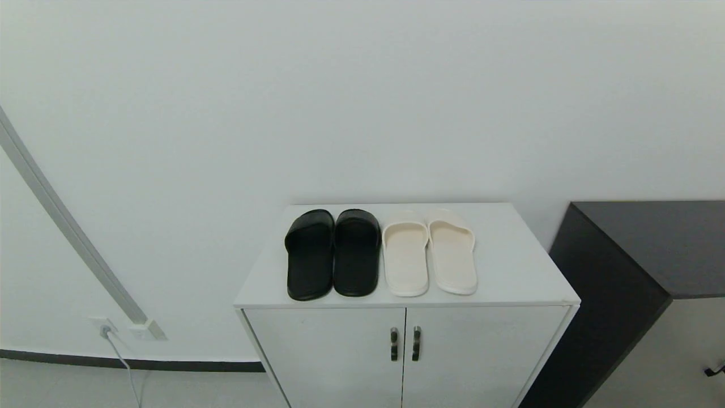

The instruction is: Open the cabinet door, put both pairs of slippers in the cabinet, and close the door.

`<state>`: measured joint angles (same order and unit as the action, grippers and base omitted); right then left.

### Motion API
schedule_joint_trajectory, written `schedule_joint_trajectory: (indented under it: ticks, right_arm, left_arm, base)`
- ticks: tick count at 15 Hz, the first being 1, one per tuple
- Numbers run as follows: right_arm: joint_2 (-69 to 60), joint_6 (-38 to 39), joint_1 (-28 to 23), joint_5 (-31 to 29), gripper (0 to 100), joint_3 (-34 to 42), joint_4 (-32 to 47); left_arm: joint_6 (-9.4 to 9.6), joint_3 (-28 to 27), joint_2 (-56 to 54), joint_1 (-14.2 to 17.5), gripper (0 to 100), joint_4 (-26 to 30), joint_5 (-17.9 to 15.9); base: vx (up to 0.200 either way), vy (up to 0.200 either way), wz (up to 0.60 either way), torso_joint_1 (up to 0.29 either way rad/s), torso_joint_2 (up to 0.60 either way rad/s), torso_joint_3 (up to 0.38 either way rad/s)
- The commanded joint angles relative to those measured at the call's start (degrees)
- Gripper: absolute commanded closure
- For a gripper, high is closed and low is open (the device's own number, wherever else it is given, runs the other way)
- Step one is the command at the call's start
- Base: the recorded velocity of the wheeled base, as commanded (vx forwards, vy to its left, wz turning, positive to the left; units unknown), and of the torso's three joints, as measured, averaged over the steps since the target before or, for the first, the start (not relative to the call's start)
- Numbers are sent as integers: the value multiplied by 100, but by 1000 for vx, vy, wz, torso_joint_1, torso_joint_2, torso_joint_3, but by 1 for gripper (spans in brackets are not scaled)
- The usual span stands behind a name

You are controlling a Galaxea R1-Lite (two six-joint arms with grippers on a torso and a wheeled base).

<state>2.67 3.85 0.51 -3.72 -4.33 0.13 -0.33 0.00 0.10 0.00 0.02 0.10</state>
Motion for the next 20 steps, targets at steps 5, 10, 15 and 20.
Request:
schedule_joint_trajectory:
  ticks: [5,10,15,20]
  right_arm:
    - [4567,133,1302,741,0,-1975,-620]
    - [6870,1135,3834,-1096,0,-3162,-1551]
    - [9076,1390,4537,-2168,0,-4779,-2140]
    - [10500,1434,4572,-2836,0,-5711,-2633]
  left_arm:
    - [7,0,-1,0,100,-2,-19]
    - [7,0,-1,0,100,6,-19]
    - [-2,0,-1,0,100,6,-19]
    - [-2,0,-1,0,100,6,-19]
  base:
    - [0,0,0,0,0,0]
    - [0,0,0,0,0,0]
    - [0,0,0,0,0,0]
    - [0,0,0,0,0,0]
